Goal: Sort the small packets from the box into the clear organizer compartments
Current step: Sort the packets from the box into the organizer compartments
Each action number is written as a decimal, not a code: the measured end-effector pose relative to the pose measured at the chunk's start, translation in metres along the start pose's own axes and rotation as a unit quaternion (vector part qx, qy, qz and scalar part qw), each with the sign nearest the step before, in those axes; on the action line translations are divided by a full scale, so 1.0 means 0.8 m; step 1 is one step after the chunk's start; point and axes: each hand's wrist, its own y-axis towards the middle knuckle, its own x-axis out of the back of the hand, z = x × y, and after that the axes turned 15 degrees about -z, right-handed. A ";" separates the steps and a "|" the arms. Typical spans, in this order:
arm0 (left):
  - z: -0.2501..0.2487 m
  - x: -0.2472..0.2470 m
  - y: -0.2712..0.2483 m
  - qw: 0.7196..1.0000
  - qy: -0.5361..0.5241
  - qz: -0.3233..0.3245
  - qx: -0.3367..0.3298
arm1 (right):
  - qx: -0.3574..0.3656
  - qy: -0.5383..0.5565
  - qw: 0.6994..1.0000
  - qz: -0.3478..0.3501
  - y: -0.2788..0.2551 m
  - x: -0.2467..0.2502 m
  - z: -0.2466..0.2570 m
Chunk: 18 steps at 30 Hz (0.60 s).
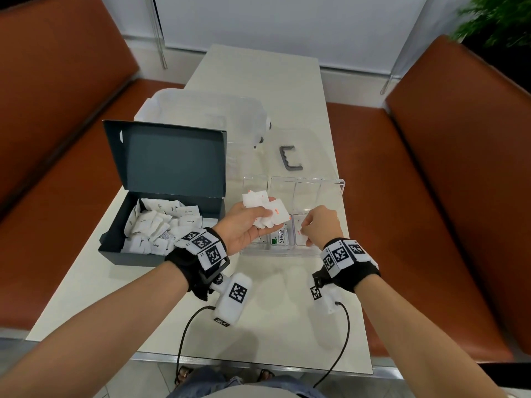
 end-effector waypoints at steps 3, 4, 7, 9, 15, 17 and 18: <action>0.001 0.000 0.000 1.000 0.004 -0.004 0.002 | 0.040 -0.066 0.997 -0.003 -0.002 -0.004 0.001; 0.001 0.000 0.000 1.000 0.004 -0.004 0.003 | 0.057 -0.087 0.995 -0.002 -0.003 -0.005 0.001; 0.001 0.000 -0.001 1.000 0.002 -0.005 0.006 | 0.110 -0.150 0.983 -0.001 -0.003 -0.006 0.003; 0.000 0.000 -0.002 1.000 0.004 -0.005 0.007 | 0.152 -0.194 0.969 -0.016 0.000 -0.001 0.001; -0.001 0.000 -0.003 1.000 0.011 -0.008 0.009 | 0.300 -0.285 0.910 0.010 0.010 0.019 -0.007; 0.000 -0.001 -0.003 1.000 0.012 -0.007 0.010 | 0.310 -0.301 0.901 0.022 0.010 0.018 -0.007; 0.000 -0.001 -0.004 1.000 0.011 -0.005 0.010 | 0.312 -0.310 0.898 0.023 0.010 0.017 -0.007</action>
